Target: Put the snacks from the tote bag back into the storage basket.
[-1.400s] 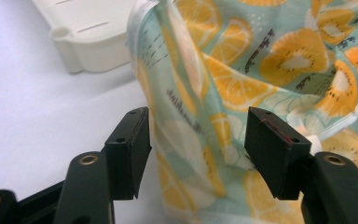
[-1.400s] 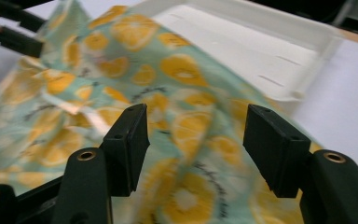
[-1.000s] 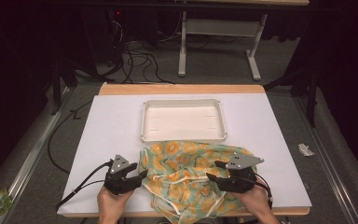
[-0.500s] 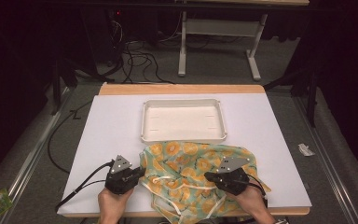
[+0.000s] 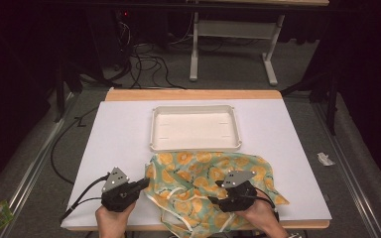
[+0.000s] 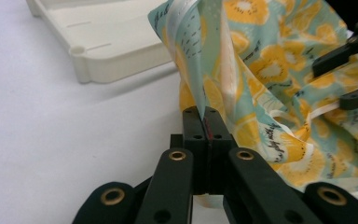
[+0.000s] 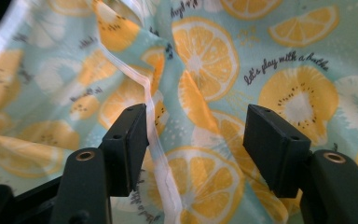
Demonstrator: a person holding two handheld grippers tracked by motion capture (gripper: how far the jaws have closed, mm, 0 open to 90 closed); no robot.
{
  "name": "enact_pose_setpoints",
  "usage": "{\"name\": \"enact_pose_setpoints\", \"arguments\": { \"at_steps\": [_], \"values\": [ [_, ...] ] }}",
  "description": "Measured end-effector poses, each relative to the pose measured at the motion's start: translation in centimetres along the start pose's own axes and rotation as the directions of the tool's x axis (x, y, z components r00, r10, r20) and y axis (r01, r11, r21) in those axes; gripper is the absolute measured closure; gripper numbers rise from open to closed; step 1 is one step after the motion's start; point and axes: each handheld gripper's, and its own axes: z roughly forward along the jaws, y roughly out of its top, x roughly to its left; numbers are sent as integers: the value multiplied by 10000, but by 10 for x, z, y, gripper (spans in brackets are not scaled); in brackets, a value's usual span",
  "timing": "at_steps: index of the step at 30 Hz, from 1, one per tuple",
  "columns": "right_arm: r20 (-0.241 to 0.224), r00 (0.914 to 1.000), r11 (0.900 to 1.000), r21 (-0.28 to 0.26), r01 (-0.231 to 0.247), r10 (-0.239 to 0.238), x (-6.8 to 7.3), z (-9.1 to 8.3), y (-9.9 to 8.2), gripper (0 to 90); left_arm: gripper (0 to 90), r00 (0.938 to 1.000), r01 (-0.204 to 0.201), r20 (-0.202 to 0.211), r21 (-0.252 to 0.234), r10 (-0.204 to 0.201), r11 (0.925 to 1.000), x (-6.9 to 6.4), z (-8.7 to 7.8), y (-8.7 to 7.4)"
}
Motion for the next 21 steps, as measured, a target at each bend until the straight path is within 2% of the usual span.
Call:
{"name": "enact_pose_setpoints", "arguments": {
  "at_steps": [1,4,5,6,7,10,12,13,14,15,16,21],
  "values": [
    [0,10000,10000,0,0,0,0,0,0,483,900,10000,13,68,-92,-12,10000,-1,-2,1],
    [-94,9993,9993,120,353,-352,1,3,-1,681,900,9999,80,134,-269,-76,9996,-1,-7,3],
    [-263,9988,9987,269,432,-425,1,4,-1,811,900,9999,48,116,-314,-44,9995,-2,-7,3],
    [-263,9988,9987,269,432,-425,1,4,-1,811,900,10000,2,82,-341,0,9994,-3,-8,4],
    [-248,9981,9982,167,568,-564,0,3,-2,894,900,9999,-39,103,-365,43,9993,-4,-9,6],
    [-228,9981,9984,-16,566,-566,0,-1,-1,900,900,9996,-248,85,-534,253,9983,-9,-12,9],
    [-133,9988,9985,-306,457,-461,1,-7,0,900,900,9992,-373,109,-671,381,9971,-12,-15,12],
    [-58,9988,9966,-673,477,-482,0,-15,1,900,900,9990,-371,224,-801,390,9961,-14,-19,14],
    [-58,9988,9966,-673,477,-482,0,-15,1,900,900,9990,-371,224,-801,390,9961,-14,-19,14],
    [34,9991,9940,-1008,427,-426,1,-23,3,900,900,9989,-385,230,-850,406,9956,-15,-20,15],
    [34,9991,9940,-1008,427,-426,1,-23,3,900,900,9987,-461,197,-838,479,9954,-15,-21,16],
    [292,9991,9796,-1979,361,-309,-1,-43,11,900,900,9981,-541,240,-832,563,9951,-18,-21,19]
  ]
}}
